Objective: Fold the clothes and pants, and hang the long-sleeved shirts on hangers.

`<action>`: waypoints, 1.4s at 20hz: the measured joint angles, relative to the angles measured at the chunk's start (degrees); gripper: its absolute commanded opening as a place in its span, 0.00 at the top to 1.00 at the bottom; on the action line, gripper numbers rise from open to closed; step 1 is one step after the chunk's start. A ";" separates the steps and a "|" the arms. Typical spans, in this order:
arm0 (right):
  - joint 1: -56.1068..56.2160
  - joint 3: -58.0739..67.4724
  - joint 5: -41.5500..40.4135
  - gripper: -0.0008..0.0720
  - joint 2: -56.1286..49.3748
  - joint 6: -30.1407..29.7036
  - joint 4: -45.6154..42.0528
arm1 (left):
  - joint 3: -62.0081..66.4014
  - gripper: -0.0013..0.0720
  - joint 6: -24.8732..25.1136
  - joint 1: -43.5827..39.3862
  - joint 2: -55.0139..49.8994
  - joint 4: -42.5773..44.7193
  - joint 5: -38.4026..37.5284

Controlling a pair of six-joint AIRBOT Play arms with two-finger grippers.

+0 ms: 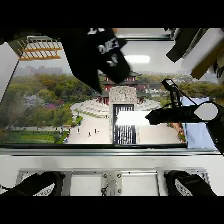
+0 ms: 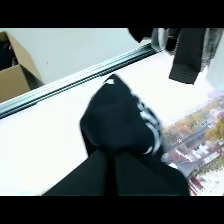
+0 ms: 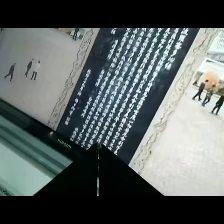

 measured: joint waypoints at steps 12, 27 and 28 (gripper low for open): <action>-16.00 0.61 2.64 0.96 4.96 -1.77 -1.97 | -18.08 0.08 -7.26 3.45 -17.44 3.08 -0.11; -17.03 -1.18 3.21 0.06 2.25 -1.75 -1.97 | -57.48 0.08 -9.46 23.19 -9.31 -12.00 -1.16; -17.03 -1.79 3.21 0.06 1.66 -1.73 -1.97 | -58.84 0.08 -7.89 23.74 -10.34 -14.40 -0.07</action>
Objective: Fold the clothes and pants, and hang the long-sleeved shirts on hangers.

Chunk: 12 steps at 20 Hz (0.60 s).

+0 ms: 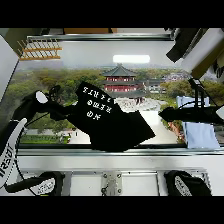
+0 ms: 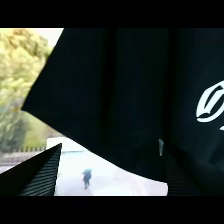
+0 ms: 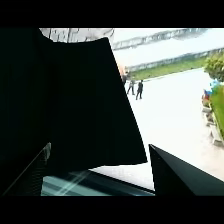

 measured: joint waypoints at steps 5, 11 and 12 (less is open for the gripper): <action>0.00 -4.20 -0.61 0.06 -3.43 0.68 -0.02 | 0.94 0.30 4.96 -0.96 -6.36 -7.23 2.38; 0.00 -10.58 -4.31 0.06 -9.55 6.23 -1.11 | 6.82 0.97 6.47 -0.63 -12.31 -9.01 -0.26; 0.02 -11.61 -5.20 0.06 -10.56 7.58 -1.16 | 7.63 0.97 6.67 -0.17 -12.66 -9.11 -0.94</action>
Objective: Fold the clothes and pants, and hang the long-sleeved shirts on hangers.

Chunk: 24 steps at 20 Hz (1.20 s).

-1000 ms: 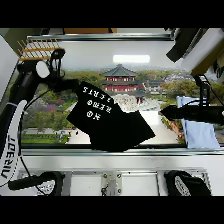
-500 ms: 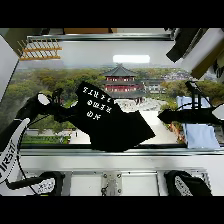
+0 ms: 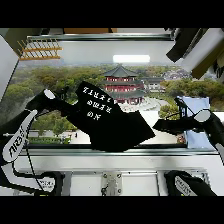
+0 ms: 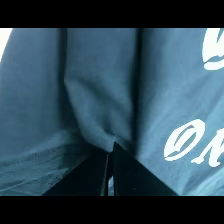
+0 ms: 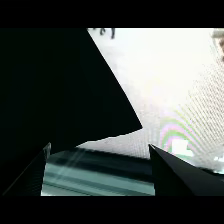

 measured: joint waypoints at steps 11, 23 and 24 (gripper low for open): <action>14.03 -4.09 -10.97 0.19 -9.07 5.75 6.34 | 2.43 0.97 1.75 2.21 -0.83 -0.37 -3.37; 14.53 1.84 -15.45 0.98 -3.48 5.95 3.02 | 5.44 0.97 3.89 3.87 3.45 -0.07 -4.90; 12.83 4.55 -14.78 0.98 -1.38 5.95 1.40 | 7.50 0.97 4.15 4.63 5.11 0.31 -5.64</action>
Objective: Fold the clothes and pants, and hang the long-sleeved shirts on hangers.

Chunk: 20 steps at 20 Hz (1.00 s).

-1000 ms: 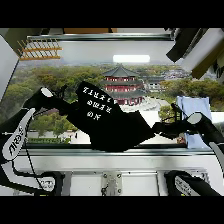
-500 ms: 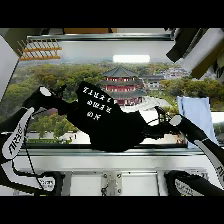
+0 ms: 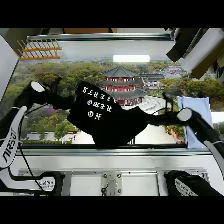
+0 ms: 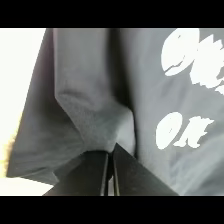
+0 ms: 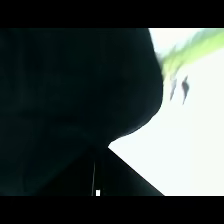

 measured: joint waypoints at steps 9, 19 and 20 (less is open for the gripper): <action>-18.32 30.42 6.93 0.98 18.69 0.00 -8.22 | 27.82 0.97 0.59 5.55 21.07 1.90 -1.79; -20.68 34.29 19.39 0.98 26.88 3.30 -8.63 | 29.33 0.97 0.70 4.98 35.28 2.29 3.91; -20.55 32.76 22.12 0.98 26.08 4.04 -8.20 | 27.50 0.97 0.70 4.76 34.53 2.29 4.42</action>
